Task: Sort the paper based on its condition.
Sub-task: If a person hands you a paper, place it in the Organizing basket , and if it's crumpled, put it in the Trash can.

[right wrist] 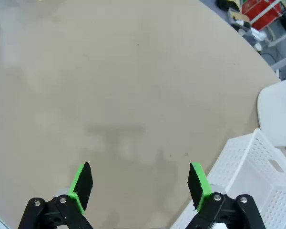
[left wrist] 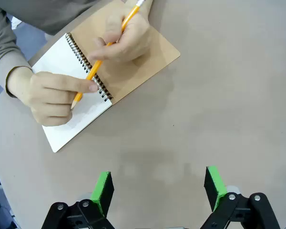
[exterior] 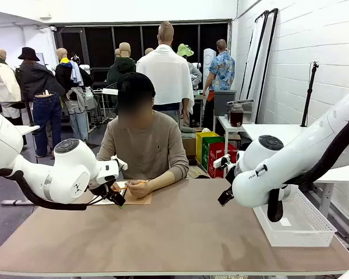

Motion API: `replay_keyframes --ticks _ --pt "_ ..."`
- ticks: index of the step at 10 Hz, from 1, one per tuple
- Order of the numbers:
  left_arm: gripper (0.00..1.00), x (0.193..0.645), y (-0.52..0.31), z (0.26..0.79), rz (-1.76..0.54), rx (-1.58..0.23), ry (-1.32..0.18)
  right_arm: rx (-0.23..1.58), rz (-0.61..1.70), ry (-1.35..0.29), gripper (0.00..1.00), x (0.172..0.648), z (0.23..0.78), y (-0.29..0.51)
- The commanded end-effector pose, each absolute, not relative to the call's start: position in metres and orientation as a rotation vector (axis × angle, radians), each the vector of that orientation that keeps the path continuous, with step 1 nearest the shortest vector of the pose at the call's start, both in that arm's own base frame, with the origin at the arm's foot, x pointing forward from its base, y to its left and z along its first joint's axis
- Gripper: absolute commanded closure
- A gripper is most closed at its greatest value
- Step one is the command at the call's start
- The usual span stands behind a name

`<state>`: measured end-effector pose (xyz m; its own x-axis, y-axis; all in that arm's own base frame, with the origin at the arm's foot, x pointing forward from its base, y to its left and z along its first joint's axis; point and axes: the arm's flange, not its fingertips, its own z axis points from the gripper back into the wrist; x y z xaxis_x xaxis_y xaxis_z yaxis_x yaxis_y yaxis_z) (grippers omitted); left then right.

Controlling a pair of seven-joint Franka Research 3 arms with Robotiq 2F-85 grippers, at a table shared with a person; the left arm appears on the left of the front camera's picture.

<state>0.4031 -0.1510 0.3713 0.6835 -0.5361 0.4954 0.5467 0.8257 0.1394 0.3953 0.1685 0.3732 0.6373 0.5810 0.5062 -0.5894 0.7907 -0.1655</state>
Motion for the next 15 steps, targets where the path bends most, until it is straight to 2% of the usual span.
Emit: replay_keyframes --ticks 1,15 --pt "0.0 0.4031 -0.151 0.3714 -0.607 -0.02 -0.549 0.016 0.668 -0.572 0.0 0.3953 0.3732 0.1685" --pt "0.0 0.4027 -0.1522 0.3713 -0.61 -0.019 -0.549 -0.002 0.658 -0.581 0.0 0.3916 0.3781 0.1678"
